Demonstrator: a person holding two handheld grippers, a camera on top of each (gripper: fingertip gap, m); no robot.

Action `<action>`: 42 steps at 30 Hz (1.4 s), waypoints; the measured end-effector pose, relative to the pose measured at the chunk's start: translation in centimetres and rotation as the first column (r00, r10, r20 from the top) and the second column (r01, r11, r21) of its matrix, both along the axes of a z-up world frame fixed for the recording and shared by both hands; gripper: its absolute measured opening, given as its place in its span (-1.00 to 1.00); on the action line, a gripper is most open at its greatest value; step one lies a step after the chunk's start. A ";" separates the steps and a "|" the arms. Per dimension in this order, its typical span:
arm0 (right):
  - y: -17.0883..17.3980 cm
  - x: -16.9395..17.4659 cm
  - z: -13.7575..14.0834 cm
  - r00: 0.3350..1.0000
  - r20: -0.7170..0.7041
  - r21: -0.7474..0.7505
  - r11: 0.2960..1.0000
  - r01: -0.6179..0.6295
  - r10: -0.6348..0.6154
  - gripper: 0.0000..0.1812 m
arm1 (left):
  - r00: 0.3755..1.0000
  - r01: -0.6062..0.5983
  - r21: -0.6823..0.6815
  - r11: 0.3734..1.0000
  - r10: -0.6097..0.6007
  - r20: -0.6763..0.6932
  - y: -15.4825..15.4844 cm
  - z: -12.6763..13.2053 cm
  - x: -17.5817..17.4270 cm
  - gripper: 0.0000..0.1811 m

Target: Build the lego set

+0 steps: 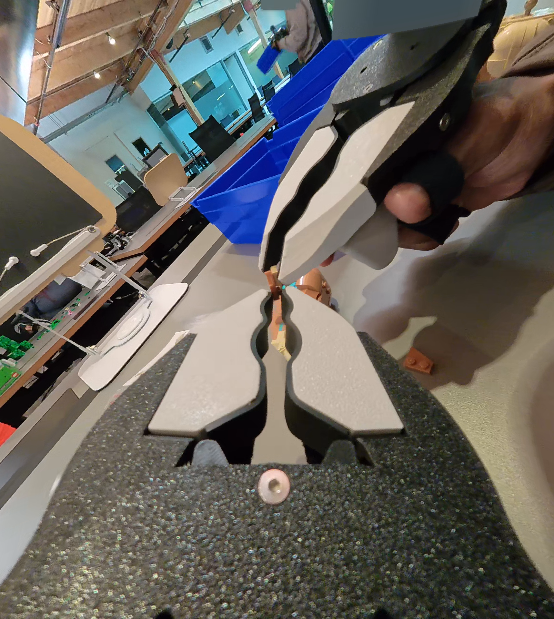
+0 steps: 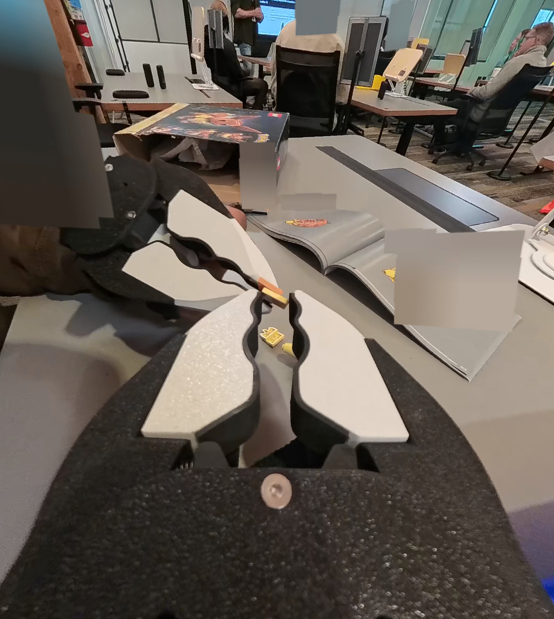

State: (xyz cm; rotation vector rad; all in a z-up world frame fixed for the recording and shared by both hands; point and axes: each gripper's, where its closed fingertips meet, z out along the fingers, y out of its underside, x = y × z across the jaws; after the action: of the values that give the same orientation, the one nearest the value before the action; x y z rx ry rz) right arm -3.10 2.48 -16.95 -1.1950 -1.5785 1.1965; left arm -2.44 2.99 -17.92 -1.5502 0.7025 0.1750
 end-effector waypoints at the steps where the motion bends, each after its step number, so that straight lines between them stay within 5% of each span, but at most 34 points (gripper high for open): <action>1: 0.0 0.0 0.0 1.000 -0.001 -0.006 1.000 0.000 0.000 -0.83 | 1.000 0.002 0.001 1.000 -0.002 0.004 0.0 0.0 0.0 -0.95; 28: -0.3 0.2 0.7 0.999 -0.029 -0.228 0.972 -0.050 0.044 -0.81 | 0.998 -0.008 0.104 0.995 0.014 -0.061 -0.3 1.0 0.2 -0.95; 33: -0.1 0.2 0.8 0.998 -0.047 -0.229 0.972 -0.052 0.042 -0.69 | 0.996 -0.011 0.134 0.991 0.023 -0.088 -0.4 1.3 0.2 -0.95; 42: -0.6 0.3 1.1 0.996 -0.064 -0.227 0.971 -0.078 0.065 -0.76 | 0.990 -0.013 0.158 0.987 0.034 -0.135 -0.4 1.4 0.3 -0.95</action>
State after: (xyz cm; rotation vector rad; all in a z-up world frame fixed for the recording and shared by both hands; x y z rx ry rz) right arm -2.76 1.86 -15.84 -1.2460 -1.4822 1.4786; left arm -2.12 2.58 -16.51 -1.4054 0.7599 0.3495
